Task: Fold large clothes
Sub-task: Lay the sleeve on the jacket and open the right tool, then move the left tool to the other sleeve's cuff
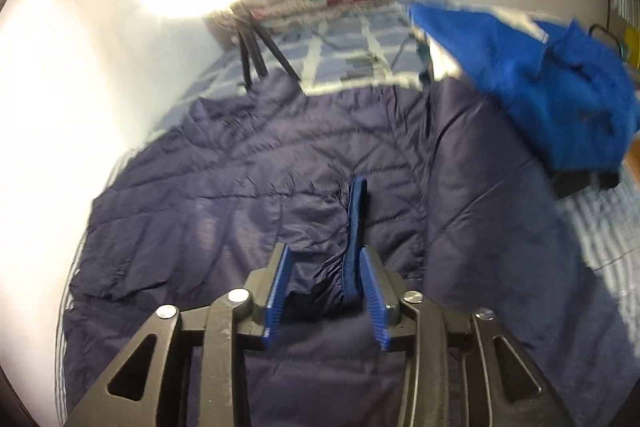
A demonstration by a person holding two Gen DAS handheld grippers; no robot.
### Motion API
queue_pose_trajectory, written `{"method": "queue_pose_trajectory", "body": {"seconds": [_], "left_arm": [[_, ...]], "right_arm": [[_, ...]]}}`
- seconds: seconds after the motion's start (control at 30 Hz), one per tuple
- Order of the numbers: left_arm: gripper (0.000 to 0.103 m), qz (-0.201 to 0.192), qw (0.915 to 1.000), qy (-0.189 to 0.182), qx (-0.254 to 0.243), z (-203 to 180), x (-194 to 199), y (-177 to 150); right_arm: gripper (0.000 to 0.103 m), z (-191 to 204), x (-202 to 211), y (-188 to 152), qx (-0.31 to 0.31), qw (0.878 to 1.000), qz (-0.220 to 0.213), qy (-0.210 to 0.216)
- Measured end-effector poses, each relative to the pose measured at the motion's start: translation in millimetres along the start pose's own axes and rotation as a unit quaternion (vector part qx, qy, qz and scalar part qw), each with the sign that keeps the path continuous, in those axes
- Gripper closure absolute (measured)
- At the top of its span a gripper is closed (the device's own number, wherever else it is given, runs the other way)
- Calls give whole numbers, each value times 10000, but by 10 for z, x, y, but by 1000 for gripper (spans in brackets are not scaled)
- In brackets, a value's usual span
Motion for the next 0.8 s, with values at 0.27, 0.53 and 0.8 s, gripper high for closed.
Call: {"method": "queue_pose_trajectory", "body": {"seconds": [0.27,0.53,0.8], "left_arm": [[6,-60,9991,-426,-52,-226,149,21],[7,-120,9932,-1045,-500,-726,257,-133],[11,59,9793,-1719,-1067,-1350,353,-361]], "right_arm": [[55,181,1063,-58,481,9982,-316,-141],[27,219,2201,-526,475,9959,-412,-657],[14,41,3117,-1199,306,9850,-657,-1566]]}}
Point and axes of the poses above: each gripper's, at about its wrist camera, not at the fingertips, and x roughly against the way its jaws point, z to its left, y to its top, the point moved 1 cm from there along -x, roughly the way its jaws point, and after that the axes turned 15 degrees about x, right-handed, at the moved point
